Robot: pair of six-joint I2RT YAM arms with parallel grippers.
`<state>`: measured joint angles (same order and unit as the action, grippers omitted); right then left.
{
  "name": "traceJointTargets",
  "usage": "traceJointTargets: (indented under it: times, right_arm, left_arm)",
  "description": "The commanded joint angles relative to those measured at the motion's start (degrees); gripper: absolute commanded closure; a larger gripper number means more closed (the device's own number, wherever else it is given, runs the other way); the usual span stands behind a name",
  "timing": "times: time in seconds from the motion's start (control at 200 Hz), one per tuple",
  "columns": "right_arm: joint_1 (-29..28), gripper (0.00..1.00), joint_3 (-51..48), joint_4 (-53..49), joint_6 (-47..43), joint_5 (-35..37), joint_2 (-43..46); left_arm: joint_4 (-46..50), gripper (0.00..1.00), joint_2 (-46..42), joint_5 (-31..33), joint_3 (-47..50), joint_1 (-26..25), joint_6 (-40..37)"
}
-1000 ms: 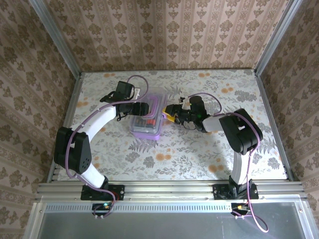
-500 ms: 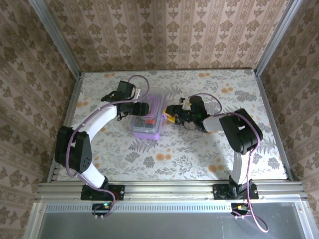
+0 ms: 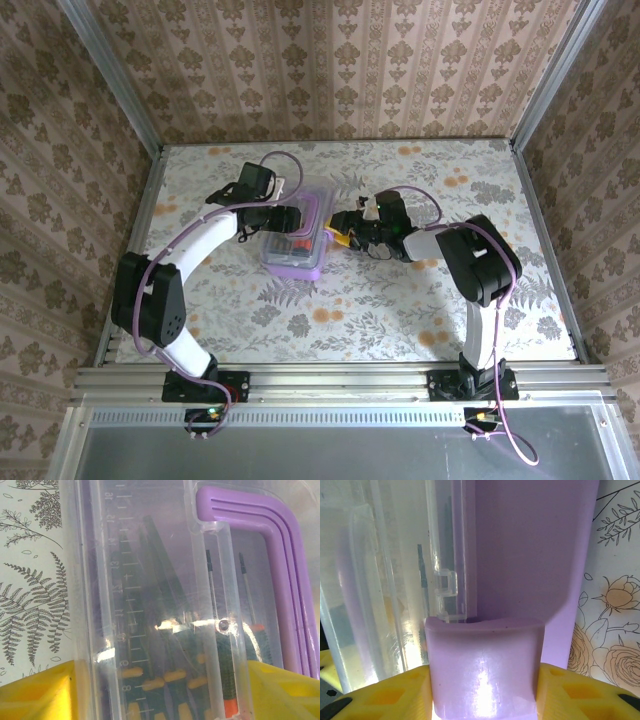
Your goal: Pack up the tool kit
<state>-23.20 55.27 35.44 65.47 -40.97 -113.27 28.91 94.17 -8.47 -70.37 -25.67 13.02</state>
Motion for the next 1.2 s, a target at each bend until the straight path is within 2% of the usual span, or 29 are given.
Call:
traceJointTargets:
  times: [0.0, 0.525, 0.79, 0.895, 1.035, 1.07, 1.095, 1.19]
  right_arm:
    - [-1.93, 0.47, 1.91, -1.38, -1.14, 0.45, -2.48]
    - [-1.34, 0.36, 1.03, -1.41, -0.77, 0.28, -1.45]
    - [1.06, 0.29, 0.03, -2.61, -1.71, -0.38, 3.3]
    - [2.51, 0.22, -0.56, -5.48, -3.42, -1.07, 5.94]
    - [4.4, 0.23, -2.46, -7.58, -5.27, -1.01, 8.45]
    - [4.84, 0.27, -2.78, -8.45, -5.32, -0.33, 8.71]
    - [4.99, 0.37, -2.79, -9.75, -5.59, 0.33, 8.69]
    - [4.79, 0.97, -1.7, -14.21, -5.72, 2.71, 7.19]
  left_arm:
    - [9.06, 0.46, 7.42, -7.83, 5.36, -2.36, 2.8]
    - [8.74, 0.46, 7.34, -7.26, 5.91, -2.45, 2.96]
    - [8.97, 0.46, 7.52, -6.91, 5.71, -2.47, 3.06]
    - [8.89, 0.47, 7.75, -6.91, 5.68, -2.45, 3.24]
    - [8.9, 0.46, 7.91, -6.96, 5.51, -2.47, 3.32]
    - [8.88, 0.46, 7.87, -7.0, 5.51, -2.46, 3.29]
    - [8.84, 0.47, 7.83, -7.0, 5.51, -2.5, 3.33]
    - [8.94, 0.47, 7.7, -7.0, 5.55, -2.5, 3.5]
